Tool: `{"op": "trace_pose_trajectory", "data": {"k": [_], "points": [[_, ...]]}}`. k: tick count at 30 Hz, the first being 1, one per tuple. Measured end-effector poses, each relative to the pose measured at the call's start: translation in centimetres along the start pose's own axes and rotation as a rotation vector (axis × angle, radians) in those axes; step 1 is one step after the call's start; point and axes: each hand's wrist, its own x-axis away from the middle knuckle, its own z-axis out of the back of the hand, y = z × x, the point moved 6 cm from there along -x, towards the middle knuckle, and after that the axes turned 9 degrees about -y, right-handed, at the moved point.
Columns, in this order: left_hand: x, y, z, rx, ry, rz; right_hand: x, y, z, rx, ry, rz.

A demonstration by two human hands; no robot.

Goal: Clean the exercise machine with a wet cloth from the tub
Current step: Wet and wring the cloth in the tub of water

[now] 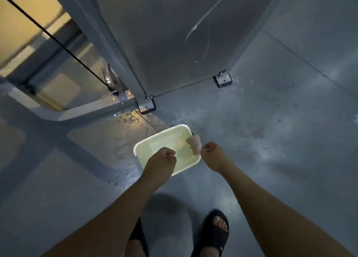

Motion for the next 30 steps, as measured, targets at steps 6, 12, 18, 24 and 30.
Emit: {"op": "trace_pose_trajectory", "data": {"k": [6, 12, 18, 24, 30], "points": [[-9.6, -6.8, -4.3, 0.107, 0.004, 0.022, -8.6, 2.9, -2.4, 0.059, 0.089, 0.056], [-11.6, -9.4, -7.4, 0.394, -0.036, 0.070, -6.4, 4.1, -4.3, 0.103, 0.364, 0.260], [-11.7, -10.1, -6.4, 0.838, -0.052, 0.145, -2.9, 1.4, -8.7, -0.272, 0.012, 0.366], [-14.7, -12.9, -2.2, 0.374, 0.097, 0.106, -8.3, 0.4, -12.1, -0.450, -0.250, 0.179], [-20.8, -17.1, -1.4, 0.184, 0.195, 0.191, -16.6, 0.7, -13.8, 0.032, 0.012, 0.139]]}}
